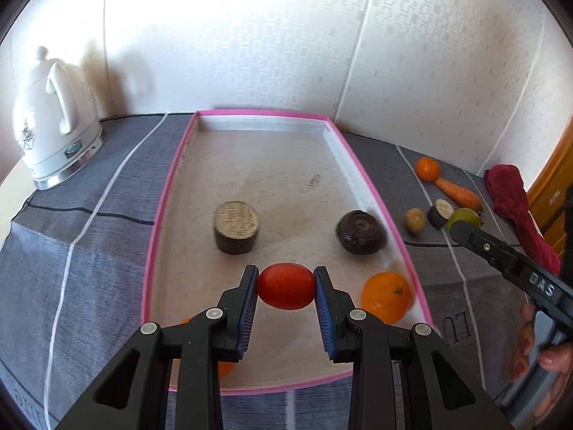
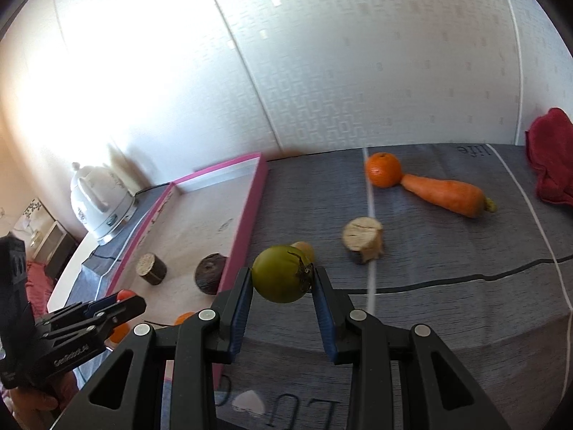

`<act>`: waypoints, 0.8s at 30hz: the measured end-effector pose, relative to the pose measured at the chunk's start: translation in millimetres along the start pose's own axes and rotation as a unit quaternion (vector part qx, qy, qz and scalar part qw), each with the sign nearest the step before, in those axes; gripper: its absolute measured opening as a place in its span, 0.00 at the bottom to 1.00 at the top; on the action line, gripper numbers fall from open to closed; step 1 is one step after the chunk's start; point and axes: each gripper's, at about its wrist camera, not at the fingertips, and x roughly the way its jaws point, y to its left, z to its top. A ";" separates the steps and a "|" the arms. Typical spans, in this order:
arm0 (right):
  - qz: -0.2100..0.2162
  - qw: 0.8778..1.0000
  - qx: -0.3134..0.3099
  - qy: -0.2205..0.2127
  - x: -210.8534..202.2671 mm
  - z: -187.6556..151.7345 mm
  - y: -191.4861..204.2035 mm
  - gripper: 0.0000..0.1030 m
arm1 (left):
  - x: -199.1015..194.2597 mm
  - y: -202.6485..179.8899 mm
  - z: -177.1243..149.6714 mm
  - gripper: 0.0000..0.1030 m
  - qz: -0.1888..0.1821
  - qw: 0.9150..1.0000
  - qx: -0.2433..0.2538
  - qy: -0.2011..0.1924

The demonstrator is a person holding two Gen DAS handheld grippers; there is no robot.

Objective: Organize fruits
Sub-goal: 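Release the red tomato into the tray with the left tool while the right tool holds the green tomato, then lower the green tomato into the pink tray and open the right tool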

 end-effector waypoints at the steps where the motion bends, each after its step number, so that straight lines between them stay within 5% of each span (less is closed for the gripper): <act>1: 0.003 1.000 -0.004 0.001 0.9 -0.4 3.5 0.33 | 0.3 2.5 -0.1 0.30 0.005 1.000 -0.002 0.000; 14: 0.044 0.998 -0.037 -0.002 4.5 -6.2 36.1 0.33 | 10.0 41.6 0.4 0.32 0.052 0.997 -0.055 0.018; 24: 0.065 0.996 -0.066 0.005 8.5 -12.3 55.5 0.33 | -14.0 49.9 2.4 0.57 0.024 0.995 -0.091 -0.015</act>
